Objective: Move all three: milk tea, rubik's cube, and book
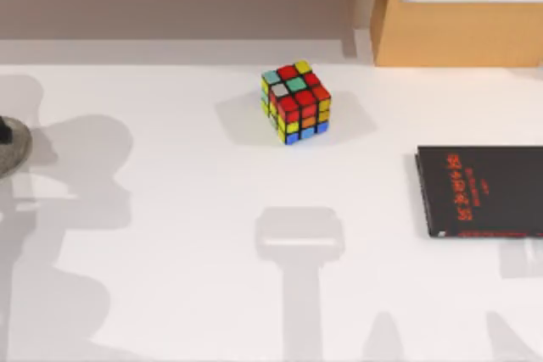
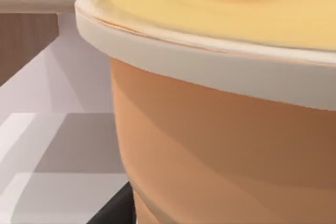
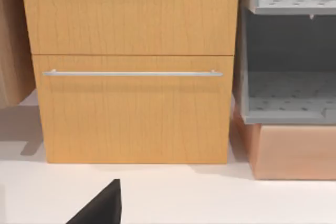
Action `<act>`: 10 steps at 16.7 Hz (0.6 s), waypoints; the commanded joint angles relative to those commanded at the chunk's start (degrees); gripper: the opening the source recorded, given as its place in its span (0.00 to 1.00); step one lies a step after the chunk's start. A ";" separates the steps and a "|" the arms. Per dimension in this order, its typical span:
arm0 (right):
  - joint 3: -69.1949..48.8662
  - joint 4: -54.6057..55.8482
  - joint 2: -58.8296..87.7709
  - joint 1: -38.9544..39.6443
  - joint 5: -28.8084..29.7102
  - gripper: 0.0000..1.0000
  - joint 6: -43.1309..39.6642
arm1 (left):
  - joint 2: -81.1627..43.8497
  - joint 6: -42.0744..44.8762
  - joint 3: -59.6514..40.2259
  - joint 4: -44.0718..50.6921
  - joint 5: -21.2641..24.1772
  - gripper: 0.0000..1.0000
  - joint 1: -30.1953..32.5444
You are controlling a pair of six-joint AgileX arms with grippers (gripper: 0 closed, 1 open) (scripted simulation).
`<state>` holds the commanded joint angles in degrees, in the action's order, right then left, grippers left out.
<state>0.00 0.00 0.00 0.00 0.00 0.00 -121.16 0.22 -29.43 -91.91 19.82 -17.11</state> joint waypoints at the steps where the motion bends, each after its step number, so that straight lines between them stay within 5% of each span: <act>1: 0.00 0.00 0.00 0.00 0.00 1.00 0.00 | 0.00 0.00 0.00 0.00 0.00 0.53 0.00; 7: 0.00 0.00 0.00 0.00 0.00 1.00 0.00 | 0.00 0.00 0.00 0.00 0.00 0.98 0.00; 10: 0.00 0.00 0.00 0.00 0.00 1.00 0.00 | 0.00 0.00 0.00 0.00 0.00 1.00 0.00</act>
<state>0.00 0.00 0.00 0.00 0.00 0.00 -121.16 0.22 -29.43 -91.91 19.82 -17.11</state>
